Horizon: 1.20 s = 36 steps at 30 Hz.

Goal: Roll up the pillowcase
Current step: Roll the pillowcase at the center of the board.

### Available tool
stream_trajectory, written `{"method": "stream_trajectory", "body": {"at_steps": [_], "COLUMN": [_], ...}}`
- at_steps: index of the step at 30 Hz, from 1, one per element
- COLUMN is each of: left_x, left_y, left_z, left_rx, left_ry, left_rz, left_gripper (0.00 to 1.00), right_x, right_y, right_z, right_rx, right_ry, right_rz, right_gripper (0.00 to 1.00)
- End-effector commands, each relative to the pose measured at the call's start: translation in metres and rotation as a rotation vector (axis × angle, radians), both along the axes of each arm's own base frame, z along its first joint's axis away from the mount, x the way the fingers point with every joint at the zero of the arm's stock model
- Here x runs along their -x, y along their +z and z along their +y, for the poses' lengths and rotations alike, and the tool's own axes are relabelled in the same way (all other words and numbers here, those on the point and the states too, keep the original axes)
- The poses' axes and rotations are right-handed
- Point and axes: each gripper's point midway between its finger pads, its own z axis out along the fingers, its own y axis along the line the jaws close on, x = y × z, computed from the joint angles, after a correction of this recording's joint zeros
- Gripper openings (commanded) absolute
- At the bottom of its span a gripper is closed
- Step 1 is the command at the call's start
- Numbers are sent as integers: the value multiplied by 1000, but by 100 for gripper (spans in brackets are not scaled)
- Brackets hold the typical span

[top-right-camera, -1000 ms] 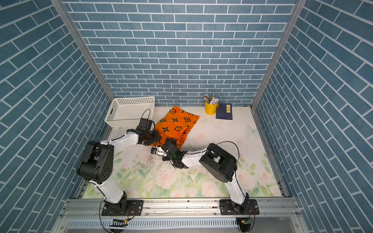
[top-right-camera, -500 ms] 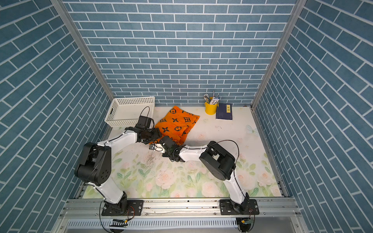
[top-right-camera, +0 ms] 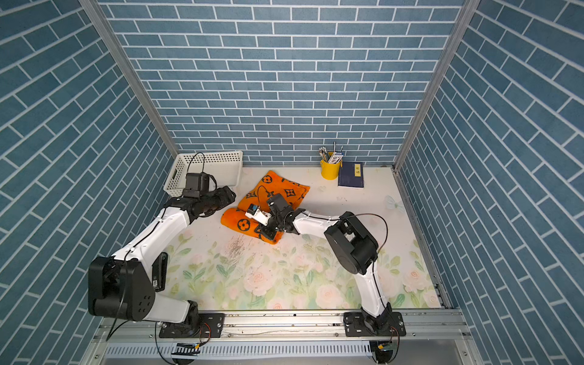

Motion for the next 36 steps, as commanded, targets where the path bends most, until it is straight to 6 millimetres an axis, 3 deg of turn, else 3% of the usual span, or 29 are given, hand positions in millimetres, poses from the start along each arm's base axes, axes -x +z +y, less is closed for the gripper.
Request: {"method": "stream_trajectory", "body": {"at_steps": [1,4,10,16,20,21,22,25,29,36], "left_x": [11,11,-5,-19,-23,-23,-22,-23,-24,-23], "left_y": [-19,-29,-53,-96,-118,-121,-123,-125,-127,-125], "left_z": [-11,-26,-53,-71,-81,-82,-83,-83,-83,-83], "left_rx": [14,15,-10,-38,-49,-52,-52,-57,-57,-57], "left_ry": [-56,-97,-130,-149,-170,-172,-175,-175,-180,-183], "left_rz": [32,38,61,144,188,193,197,197,201,197], "left_gripper": [76,73,68,62,59,59,59,59,58,59], "right_x": [14,-1,-30,-46,-63,-68,-73,-79,-63,-40], "right_y": [-26,-50,-62,-55,-23,-9,1,30,51,30], "right_z": [-12,-17,-24,-37,-47,-50,-55,-63,-57,-23], "right_rx": [-8,15,-18,-52,-27,-17,8,103,229,361], "right_ry": [-2,-18,-87,-182,-277,-305,-338,-412,-384,-239], "right_rz": [361,475,592,585,349,260,160,-149,-566,-806], "right_gripper": [12,14,18,45,62,87,100,100,100,99]}}
